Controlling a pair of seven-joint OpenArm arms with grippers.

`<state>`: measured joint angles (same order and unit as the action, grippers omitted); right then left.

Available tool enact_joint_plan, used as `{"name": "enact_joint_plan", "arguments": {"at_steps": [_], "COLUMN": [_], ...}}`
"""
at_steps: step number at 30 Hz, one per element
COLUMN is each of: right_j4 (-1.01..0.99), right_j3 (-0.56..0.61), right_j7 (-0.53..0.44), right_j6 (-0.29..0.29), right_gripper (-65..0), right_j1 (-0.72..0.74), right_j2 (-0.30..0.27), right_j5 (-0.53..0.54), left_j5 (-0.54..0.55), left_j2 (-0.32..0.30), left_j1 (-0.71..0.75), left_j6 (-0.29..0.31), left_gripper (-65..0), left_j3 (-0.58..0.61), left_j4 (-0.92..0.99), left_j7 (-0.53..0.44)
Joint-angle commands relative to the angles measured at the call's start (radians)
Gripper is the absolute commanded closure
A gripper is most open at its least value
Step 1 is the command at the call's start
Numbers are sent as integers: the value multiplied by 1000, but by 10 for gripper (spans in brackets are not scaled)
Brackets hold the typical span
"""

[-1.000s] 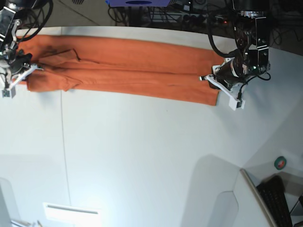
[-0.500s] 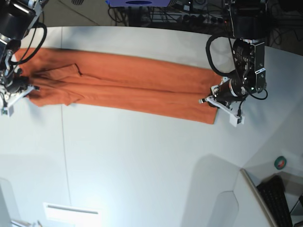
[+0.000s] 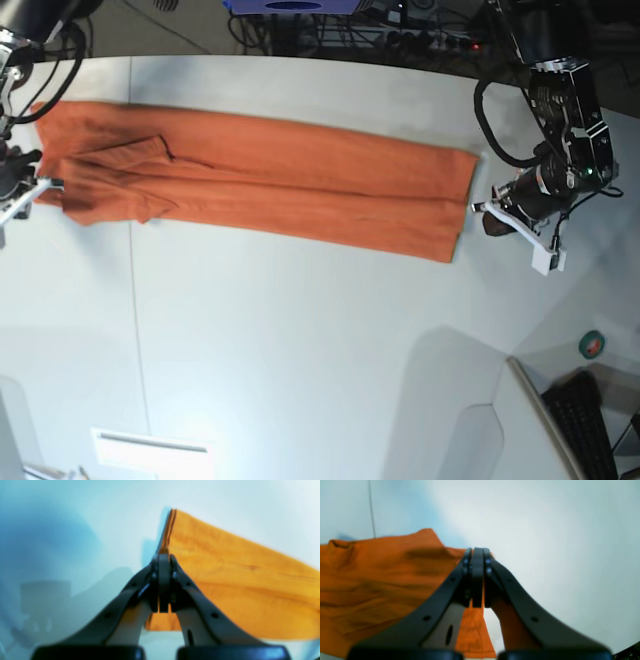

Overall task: Layout the t-shirt on the table in an organized manner, then fold the t-shirt properly
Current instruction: 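Lower the folded edge and release, smoothing the long strip, then grasp the strip's end with the left gripper and lift it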

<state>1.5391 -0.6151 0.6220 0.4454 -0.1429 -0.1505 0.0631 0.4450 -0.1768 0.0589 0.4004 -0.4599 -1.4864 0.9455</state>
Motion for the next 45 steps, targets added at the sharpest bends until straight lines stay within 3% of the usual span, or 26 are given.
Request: {"name": "enact_joint_plan", "arguments": {"at_steps": [1,2,4,5,6,10,13,18,25,27,31,32,37,42,45], "right_j4": [22,22,18,18,18,18,18,18,18,18,18,18,18,19,19], "right_j3": [-4,-4,-4,-4,-4,-4,-4,-4,-4,-4,-4,-4,-4,-4,-4], "right_j7": [-20,-20,-20,-20,-20,-20,-20,-20,-20,-20,-20,-20,-20,-20,-20], "right_j6": [0,0,0,0,0,0,0,0,0,0,0,0,0,0,0], "right_gripper": [0,0,0,0,0,0,0,0,0,0,0,0,0,0,0], "right_j1": [2,1,1,1,1,1,1,1,1,1,-1,-8,-22,-39,-39], "right_j2": [-24,-24,-22,-22,-22,-21,-19,-8,-7,-7,-7,-7,-7,-7,-7], "right_j5": [2,2,4,4,4,4,4,4,4,4,4,4,5,5,5], "left_j5": [15,21,22,22,22,22,22,24,22,22,22,22,21,15,13], "left_j2": [-10,-11,-14,-14,-14,-14,-11,-10,3,3,0,-2,-23,-65,-83], "left_j1": [-8,5,6,6,2,-49,-66,-64,-66,-66,-103,-113,-124,-50,19], "left_j6": [28,50,67,68,68,68,68,68,68,68,68,68,68,59,-8], "left_gripper": [-168,-313,-525,-587,-594,-472,-423,-426,-410,-336,-18,0,0,0,0], "left_j3": [-15,-26,-44,-55,-58,-61,-52,19,28,29,28,28,25,19,26], "left_j4": [-16,-10,14,39,62,211,301,315,316,329,476,530,590,378,206], "left_j7": [-18,-21,-23,-23,-24,-58,-118,-124,-125,-127,-247,-283,-369,-374,-374]}}
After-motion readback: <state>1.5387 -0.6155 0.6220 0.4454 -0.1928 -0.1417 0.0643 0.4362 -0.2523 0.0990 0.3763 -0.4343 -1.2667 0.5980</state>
